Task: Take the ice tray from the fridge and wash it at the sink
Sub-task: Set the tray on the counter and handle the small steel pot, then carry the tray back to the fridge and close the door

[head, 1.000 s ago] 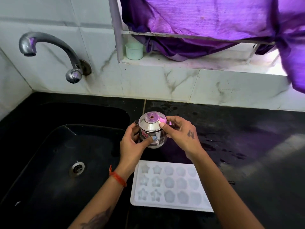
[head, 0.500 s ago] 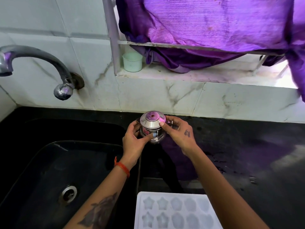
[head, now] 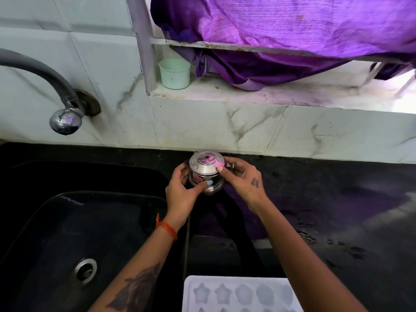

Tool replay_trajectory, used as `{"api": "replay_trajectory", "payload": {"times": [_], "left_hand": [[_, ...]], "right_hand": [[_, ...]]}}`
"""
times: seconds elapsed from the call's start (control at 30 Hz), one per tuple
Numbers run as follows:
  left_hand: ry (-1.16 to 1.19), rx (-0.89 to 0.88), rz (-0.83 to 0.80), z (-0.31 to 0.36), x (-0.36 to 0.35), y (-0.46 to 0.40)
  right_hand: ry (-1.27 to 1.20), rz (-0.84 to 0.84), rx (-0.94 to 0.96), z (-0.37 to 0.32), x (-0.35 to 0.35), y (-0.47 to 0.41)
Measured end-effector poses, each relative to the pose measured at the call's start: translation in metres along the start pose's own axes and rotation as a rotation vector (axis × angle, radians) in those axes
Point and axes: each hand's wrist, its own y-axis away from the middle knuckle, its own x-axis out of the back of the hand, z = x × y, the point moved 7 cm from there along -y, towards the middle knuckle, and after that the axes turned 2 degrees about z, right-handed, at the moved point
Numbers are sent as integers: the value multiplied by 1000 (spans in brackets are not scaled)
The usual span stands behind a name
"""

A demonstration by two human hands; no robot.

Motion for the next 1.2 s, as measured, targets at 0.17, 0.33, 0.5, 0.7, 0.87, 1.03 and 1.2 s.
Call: {"api": "replay_trajectory", "payload": {"times": [0.17,0.33,0.5,0.7,0.87,1.03,1.2], "left_hand": [[-26,-4,7,-3,-1,2],[-98,-8,-16,-1,0,7],[-212,-24,-38,10,5,22],[-295,-86,-11,23,21,60],[-336,-148,-31,30,30,102],[-457,-233,-81,28,37,151],[-584,-301,-85,22,47,198]], "right_hand": [[-4,-6,10,3,1,0],[32,-27,17,8,1,5],[168,-16,66,-2,6,20],[316,76,163,-17,28,62],[465,156,242,-26,49,112],[591,174,253,-22,66,166],[716,219,229,-7,88,214]]}}
